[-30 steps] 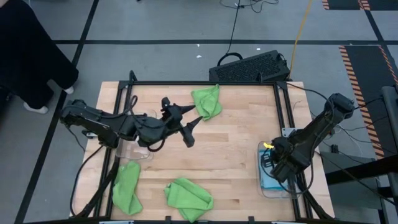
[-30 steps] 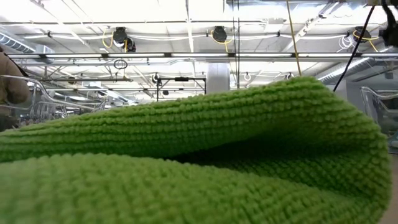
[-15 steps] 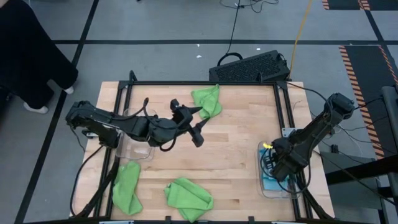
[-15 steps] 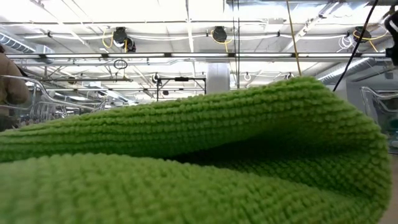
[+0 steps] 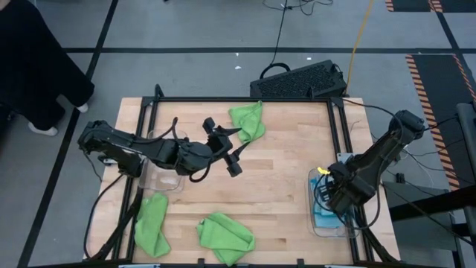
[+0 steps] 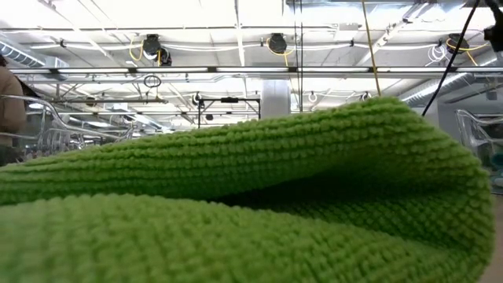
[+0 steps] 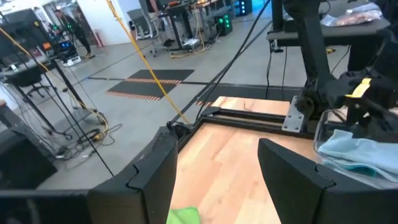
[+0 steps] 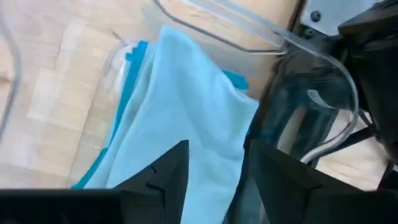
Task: Sort microfiber towel by color & place in baskets
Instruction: Put the folded blue microfiber towel into the right transparent bin, then fold the top green microfiber towel
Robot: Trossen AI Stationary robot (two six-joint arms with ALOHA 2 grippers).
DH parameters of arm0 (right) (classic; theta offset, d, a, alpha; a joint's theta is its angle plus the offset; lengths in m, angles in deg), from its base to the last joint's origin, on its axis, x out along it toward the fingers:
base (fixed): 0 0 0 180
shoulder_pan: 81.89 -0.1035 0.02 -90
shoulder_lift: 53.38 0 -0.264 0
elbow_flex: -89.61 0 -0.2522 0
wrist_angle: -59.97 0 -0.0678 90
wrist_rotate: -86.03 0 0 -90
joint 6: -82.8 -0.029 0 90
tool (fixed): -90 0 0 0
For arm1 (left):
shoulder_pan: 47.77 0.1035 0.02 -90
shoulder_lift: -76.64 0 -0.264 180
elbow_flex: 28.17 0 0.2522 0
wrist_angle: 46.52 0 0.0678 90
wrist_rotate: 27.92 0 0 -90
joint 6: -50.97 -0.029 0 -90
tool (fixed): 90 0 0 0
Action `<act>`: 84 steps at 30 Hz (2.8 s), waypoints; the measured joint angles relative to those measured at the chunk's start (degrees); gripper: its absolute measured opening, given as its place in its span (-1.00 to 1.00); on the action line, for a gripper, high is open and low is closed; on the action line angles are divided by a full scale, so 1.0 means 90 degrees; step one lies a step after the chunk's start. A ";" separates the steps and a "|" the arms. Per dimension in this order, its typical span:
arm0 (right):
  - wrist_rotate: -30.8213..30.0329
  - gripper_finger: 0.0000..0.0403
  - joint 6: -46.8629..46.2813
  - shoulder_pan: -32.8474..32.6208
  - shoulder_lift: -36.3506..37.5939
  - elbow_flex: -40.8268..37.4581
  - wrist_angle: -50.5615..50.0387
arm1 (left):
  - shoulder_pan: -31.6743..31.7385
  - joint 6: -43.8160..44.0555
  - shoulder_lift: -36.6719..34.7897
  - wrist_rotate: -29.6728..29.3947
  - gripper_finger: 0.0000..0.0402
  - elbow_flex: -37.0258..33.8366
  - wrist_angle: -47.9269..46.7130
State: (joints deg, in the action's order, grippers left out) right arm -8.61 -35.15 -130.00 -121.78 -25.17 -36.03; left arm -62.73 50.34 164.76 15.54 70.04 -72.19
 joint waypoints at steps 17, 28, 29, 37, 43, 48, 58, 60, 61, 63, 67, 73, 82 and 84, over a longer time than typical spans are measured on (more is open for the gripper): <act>-0.0298 -0.39 0.0521 -0.0034 -0.0069 -0.1051 0.2684 | -0.0180 -0.1232 -0.0004 0.1315 0.13 0.0005 0.1671; 0.0559 -0.48 0.1076 -0.0084 -0.0084 -0.1714 0.5205 | -0.0211 -0.1332 -0.0002 0.0718 0.13 0.0005 0.2054; 0.0522 -0.48 0.1048 -0.0084 -0.0081 -0.1714 0.5142 | -0.0208 -0.1349 -0.0002 0.0510 0.13 0.0005 0.2090; 0.0521 -0.48 0.1165 -0.0083 0.0010 -0.1282 0.4900 | -0.0111 -0.1203 -0.0010 -0.0117 0.14 0.0005 0.2012; 0.0526 -0.48 0.1185 -0.0083 0.0080 -0.0865 0.4440 | 0.0012 -0.0908 -0.0010 -0.0109 0.14 0.0209 0.1110; 0.0683 -0.48 0.1043 -0.0082 0.0078 -0.0862 0.4362 | 0.0100 -0.0932 -0.0010 -0.0049 0.14 0.0462 0.0642; 0.0849 -0.52 0.0343 -0.0122 0.0061 -0.1012 0.3232 | 0.0083 -0.1597 -0.0012 -0.0044 0.13 0.0772 0.0338; 0.0847 -0.57 0.0405 -0.0100 0.0040 -0.1198 0.3825 | 0.0083 -0.1542 -0.0012 -0.0044 0.13 0.0772 0.0214; 0.0831 -0.58 0.0484 -0.0082 0.0018 -0.1306 0.4273 | 0.0083 -0.1505 -0.0012 -0.0044 0.13 0.0772 0.0136; 0.0700 -0.61 0.0583 -0.0070 -0.0035 -0.1549 0.5161 | 0.0082 -0.1402 -0.0012 -0.0040 0.13 0.0772 -0.0029; 0.0502 -0.61 0.0519 -0.0070 -0.0226 -0.1803 0.5614 | -0.0039 -0.1453 -0.0088 -0.0149 0.13 0.0770 -0.0119; 0.0705 -0.62 0.0429 -0.0059 -0.0144 -0.1712 0.5117 | -0.0097 -0.0909 -0.0563 -0.0340 0.13 0.0770 -0.0522; 0.1036 -0.80 -0.0562 -0.0009 -0.0022 -0.0096 0.2929 | 0.0300 0.1279 -0.1454 -0.0315 0.13 0.0772 -0.3341; 0.1039 -0.81 -0.0745 0.0029 -0.0022 0.0326 0.2714 | 0.0349 0.1859 -0.1563 -0.0234 0.13 0.0767 -0.4066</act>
State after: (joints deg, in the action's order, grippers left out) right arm 0.74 -41.86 -129.74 -121.98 -22.24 -11.61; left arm -59.60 67.07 150.69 13.43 76.95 -108.78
